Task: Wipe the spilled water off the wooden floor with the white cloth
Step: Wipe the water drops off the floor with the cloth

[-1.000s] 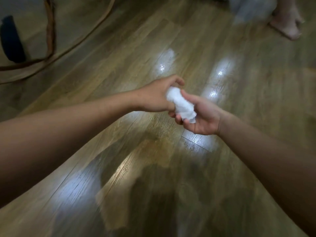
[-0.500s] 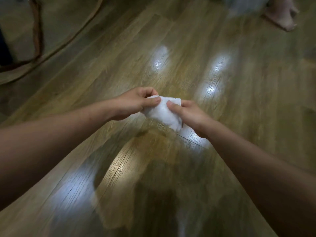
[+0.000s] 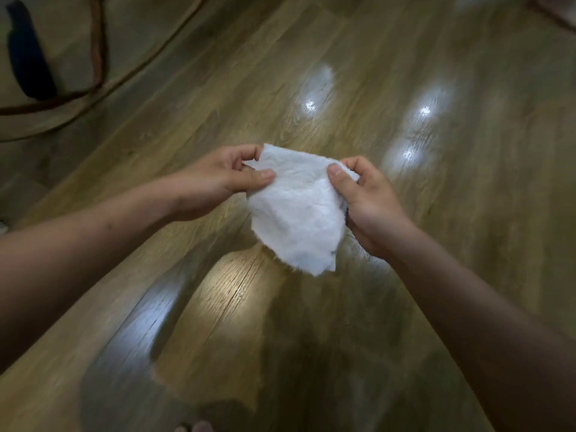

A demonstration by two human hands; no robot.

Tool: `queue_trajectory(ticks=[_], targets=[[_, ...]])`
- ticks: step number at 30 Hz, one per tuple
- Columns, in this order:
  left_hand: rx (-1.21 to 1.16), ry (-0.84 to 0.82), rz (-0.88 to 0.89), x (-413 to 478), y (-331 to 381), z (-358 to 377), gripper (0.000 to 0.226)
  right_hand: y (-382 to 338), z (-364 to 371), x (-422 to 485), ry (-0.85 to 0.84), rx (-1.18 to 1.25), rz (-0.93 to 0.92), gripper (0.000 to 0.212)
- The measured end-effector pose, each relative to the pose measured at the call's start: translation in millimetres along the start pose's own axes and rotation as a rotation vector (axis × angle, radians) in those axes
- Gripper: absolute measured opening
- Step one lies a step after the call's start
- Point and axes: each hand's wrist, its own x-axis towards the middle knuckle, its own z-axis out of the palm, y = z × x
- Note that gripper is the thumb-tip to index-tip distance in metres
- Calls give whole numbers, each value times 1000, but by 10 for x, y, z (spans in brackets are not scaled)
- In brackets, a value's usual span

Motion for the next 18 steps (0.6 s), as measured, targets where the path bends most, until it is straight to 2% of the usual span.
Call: queue_trajectory(ticks=[1,3,5,7,9,11,12,15,17,18], targets=[[-122,14,-38,-28,-118,11,34,84,5,-7,12,-21,40,10],[-292,50,-224,-88,-439,60,29,309,-3,-10,85,-144,162,13],[-273,137,-456,-159,-793,116,33,553,-31,-71,184,-439,197,30],[-138,231,-561,-216,-1021,128,38,753,6,-215,149,-786,49,33],[-66,289,-550,-230,-1093,104,34,915,120,-336,-17,-972,-106,33],[111,322,-452,-209,-1071,103,23,1056,258,-347,-111,-1126,-175,41],[290,355,-366,-191,-1066,97,18,1121,332,-305,-117,-1208,-200,47],[846,430,39,-161,-1117,126,15,1344,560,-171,-198,-1445,-258,59],[986,327,270,-151,-1164,236,31,1473,600,-122,-259,-1519,-311,65],[1014,216,307,-109,-1189,297,41,1501,566,-61,-319,-1547,-332,70]])
